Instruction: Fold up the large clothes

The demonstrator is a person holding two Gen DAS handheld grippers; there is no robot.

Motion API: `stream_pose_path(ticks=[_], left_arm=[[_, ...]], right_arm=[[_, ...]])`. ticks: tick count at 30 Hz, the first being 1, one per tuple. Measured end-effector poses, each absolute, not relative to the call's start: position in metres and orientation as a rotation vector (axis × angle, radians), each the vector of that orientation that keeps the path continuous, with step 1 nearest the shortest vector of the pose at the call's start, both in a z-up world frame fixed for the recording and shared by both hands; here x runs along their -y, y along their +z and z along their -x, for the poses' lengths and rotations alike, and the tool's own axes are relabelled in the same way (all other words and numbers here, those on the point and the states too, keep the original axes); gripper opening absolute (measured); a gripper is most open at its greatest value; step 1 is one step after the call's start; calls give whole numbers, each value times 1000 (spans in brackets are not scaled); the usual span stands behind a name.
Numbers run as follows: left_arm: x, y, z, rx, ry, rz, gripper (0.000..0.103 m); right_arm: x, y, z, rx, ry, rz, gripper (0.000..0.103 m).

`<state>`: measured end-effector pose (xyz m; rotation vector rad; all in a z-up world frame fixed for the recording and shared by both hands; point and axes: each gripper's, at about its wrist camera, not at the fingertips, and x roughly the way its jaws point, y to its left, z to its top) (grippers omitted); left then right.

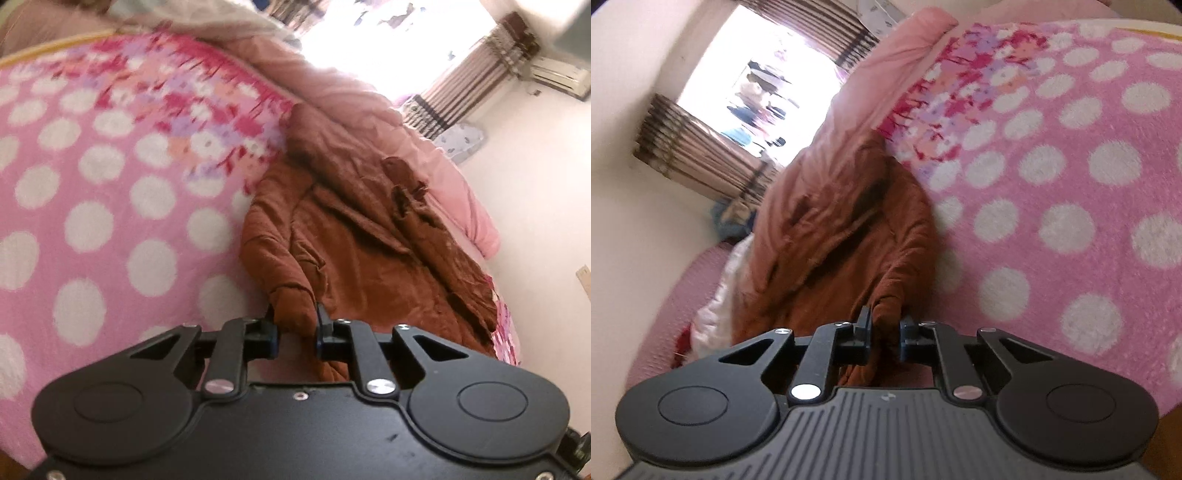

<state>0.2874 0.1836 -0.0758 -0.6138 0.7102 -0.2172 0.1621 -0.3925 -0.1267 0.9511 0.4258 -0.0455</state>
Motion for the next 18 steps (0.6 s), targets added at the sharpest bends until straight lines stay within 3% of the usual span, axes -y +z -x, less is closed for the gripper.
stream_pose_path(ticks=[10, 18], left_arm=[[-174, -23, -337, -629, -284, 536, 13], [-160, 40, -461, -556, -272, 433, 13]], right_arm=[[404, -85, -196, -351, -5, -929, 13], [440, -18, -303, -280, 2, -889, 12]])
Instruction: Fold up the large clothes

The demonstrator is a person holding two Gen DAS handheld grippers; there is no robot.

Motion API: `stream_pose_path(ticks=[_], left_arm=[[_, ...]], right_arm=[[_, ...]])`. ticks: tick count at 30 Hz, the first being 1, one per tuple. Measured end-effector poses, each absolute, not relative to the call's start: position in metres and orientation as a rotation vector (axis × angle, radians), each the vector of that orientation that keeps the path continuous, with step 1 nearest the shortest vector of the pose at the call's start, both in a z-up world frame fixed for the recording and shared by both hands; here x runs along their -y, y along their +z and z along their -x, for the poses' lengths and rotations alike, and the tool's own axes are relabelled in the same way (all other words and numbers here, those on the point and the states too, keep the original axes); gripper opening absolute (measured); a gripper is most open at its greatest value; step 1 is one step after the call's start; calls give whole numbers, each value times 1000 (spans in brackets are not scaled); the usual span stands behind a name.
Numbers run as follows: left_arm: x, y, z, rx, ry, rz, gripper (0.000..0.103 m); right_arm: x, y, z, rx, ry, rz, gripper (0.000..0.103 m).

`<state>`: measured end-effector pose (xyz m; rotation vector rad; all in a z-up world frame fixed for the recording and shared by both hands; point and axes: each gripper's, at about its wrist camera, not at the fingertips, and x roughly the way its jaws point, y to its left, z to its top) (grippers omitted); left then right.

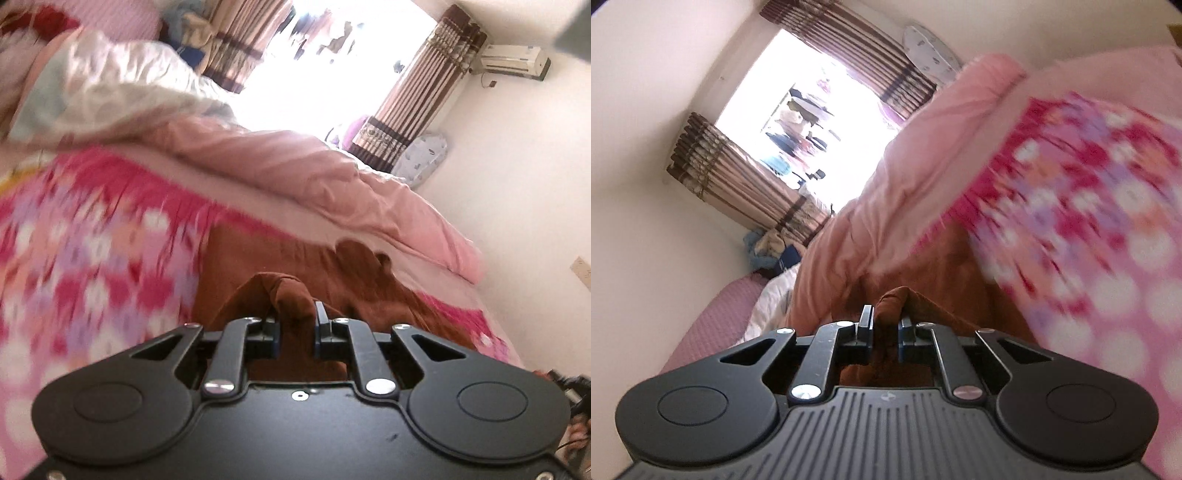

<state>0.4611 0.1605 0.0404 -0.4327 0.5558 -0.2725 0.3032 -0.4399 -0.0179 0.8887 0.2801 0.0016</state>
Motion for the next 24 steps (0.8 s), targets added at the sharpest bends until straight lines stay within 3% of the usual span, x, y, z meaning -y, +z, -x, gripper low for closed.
stream_pose_path(ticks=[7, 13, 16, 17, 21, 23, 24], left_arm=[[-143, 22, -613, -617, -174, 372, 17], [-136, -56, -696, -768, -126, 396, 28], [-138, -59, -700, -762, -154, 426, 34], [-143, -52, -698, -759, -176, 441, 37], [-152, -13, -668, -650, -128, 368, 70], [-155, 4, -650, -587, -110, 299, 71], [-158, 9, -641, -581, -124, 286, 71]], right_arm=[[475, 7, -445, -303, -59, -833, 12], [487, -53, -540, -433, -189, -813, 14], [491, -82, -548, -437, -202, -870, 15], [492, -87, -546, -431, -190, -895, 18], [491, -72, -522, -404, -134, -889, 34], [489, -53, -504, -363, -193, -814, 70], [487, -43, -494, -327, -228, -768, 76]])
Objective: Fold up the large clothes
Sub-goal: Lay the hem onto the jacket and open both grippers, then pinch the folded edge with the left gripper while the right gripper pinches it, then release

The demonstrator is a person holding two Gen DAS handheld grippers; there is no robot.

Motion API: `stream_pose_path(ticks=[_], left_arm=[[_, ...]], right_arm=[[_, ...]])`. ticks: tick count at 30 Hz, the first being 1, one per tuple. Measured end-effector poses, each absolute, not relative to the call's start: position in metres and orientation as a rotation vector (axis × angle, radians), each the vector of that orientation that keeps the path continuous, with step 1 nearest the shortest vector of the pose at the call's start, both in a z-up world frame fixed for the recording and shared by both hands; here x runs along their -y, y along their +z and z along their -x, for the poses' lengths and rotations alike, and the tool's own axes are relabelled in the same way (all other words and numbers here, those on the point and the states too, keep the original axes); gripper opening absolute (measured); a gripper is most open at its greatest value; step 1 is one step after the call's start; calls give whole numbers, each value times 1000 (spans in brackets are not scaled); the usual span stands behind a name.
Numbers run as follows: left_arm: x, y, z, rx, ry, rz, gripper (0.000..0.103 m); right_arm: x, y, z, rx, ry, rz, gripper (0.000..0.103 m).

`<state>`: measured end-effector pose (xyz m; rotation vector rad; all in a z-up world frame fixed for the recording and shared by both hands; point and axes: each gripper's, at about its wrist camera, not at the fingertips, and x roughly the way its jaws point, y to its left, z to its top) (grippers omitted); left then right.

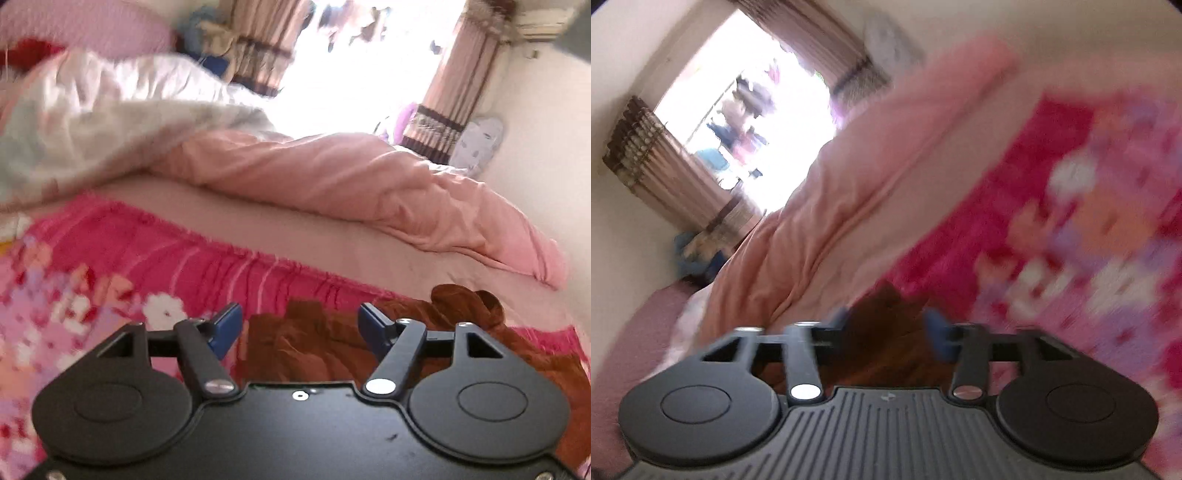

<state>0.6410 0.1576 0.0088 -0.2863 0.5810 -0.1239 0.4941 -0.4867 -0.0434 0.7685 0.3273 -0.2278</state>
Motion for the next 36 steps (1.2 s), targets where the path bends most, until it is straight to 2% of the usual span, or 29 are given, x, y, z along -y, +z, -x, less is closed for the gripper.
stream_pose_path(ticks=[2, 6, 16, 18, 19, 20, 21, 22, 23, 27, 30, 36], left_arm=[[-159, 9, -630, -595, -139, 274, 71], [-153, -14, -627, -657, -118, 249, 71], [-135, -62, -647, -733, -95, 313, 71], [-132, -62, -645, -707, -82, 305, 64], [-130, -60, -645, -689, -69, 300, 63], [-128, -58, -643, -674, -40, 288, 54], [-127, -57, -643, -668, -31, 279, 22], [-127, -53, -642, -667, -41, 279, 14], [-129, -49, -642, -660, -45, 289, 12], [-137, -27, -635, -587, -58, 309, 10], [-136, -32, -644, -606, -49, 268, 10], [-127, -83, -665, -700, -14, 193, 14]], right_arm=[[484, -32, -480, -299, -227, -685, 77], [477, -32, -469, -370, -189, -587, 77], [441, -51, -496, -493, -182, -458, 74], [439, -57, -498, -477, -218, -470, 69], [439, -59, -498, -470, -230, -478, 59], [438, -60, -498, -463, -239, -476, 38], [436, -60, -497, -460, -260, -463, 29], [435, -59, -495, -453, -269, -445, 14], [433, -56, -493, -436, -265, -432, 10], [432, -33, -477, -338, -258, -447, 8], [434, -28, -481, -358, -268, -428, 8], [446, -76, -508, -500, -331, -468, 9]])
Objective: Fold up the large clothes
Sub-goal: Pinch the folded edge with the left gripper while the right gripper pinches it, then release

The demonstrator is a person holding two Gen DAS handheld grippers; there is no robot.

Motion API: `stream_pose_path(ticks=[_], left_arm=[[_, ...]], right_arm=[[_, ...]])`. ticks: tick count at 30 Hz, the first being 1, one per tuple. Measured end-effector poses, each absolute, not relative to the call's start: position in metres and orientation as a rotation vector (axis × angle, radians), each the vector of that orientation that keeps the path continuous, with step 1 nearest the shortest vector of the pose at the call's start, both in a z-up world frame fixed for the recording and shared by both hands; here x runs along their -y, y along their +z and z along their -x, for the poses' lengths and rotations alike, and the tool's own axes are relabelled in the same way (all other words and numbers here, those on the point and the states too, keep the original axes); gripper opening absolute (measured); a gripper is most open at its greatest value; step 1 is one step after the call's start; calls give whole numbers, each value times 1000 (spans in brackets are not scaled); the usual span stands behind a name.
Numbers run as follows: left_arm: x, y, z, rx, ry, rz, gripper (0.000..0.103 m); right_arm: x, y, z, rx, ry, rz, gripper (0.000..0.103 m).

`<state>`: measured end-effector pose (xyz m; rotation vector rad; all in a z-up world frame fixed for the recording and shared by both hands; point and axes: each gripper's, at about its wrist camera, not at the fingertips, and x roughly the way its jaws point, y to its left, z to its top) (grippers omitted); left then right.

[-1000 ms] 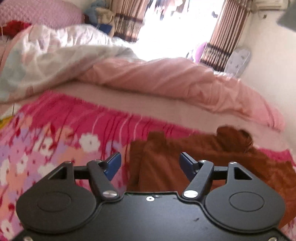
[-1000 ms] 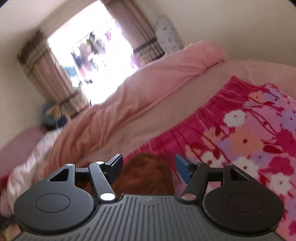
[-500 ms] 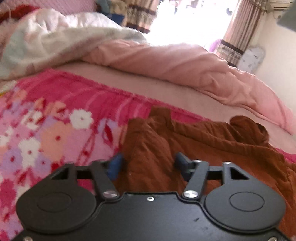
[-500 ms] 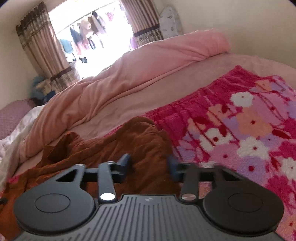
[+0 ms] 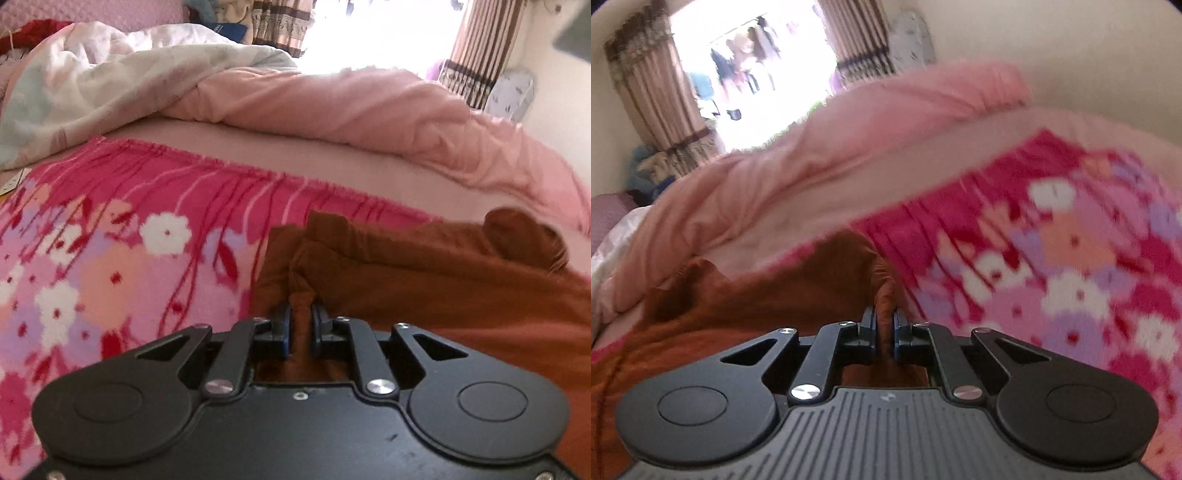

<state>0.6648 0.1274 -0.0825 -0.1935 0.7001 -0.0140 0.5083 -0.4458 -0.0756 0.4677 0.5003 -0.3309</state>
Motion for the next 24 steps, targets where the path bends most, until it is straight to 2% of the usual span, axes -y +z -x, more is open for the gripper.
stream_pose_path(ticks=[3, 4, 5, 6, 7, 8, 12, 16, 17, 24], left_arm=[[-118, -80, -664, -689, -6, 117, 18], [-117, -76, -663, -689, -2, 104, 27], [-117, -70, -660, -682, 25, 90, 35], [-119, -64, -656, -675, 53, 84, 51], [-121, -57, -650, -661, 63, 91, 53], [-122, -48, -641, -645, 54, 108, 53], [-106, -20, -606, -597, -33, 120, 53], [-54, -3, -569, -550, -218, 124, 53], [-40, -2, -562, -545, -264, 123, 54], [37, -37, -545, -600, -399, 88, 54]], right_arm=[[448, -87, -507, -489, -325, -491, 11], [449, -86, -506, -492, -327, -490, 16], [450, -84, -505, -494, -336, -490, 29], [450, -81, -503, -497, -355, -480, 37], [448, -77, -499, -495, -379, -463, 48], [445, -71, -494, -480, -401, -438, 49], [409, -37, -465, -361, -369, -300, 48], [351, -14, -447, -267, -206, -259, 46], [333, -13, -446, -265, -136, -258, 41], [232, -46, -468, -389, 83, -246, 33]])
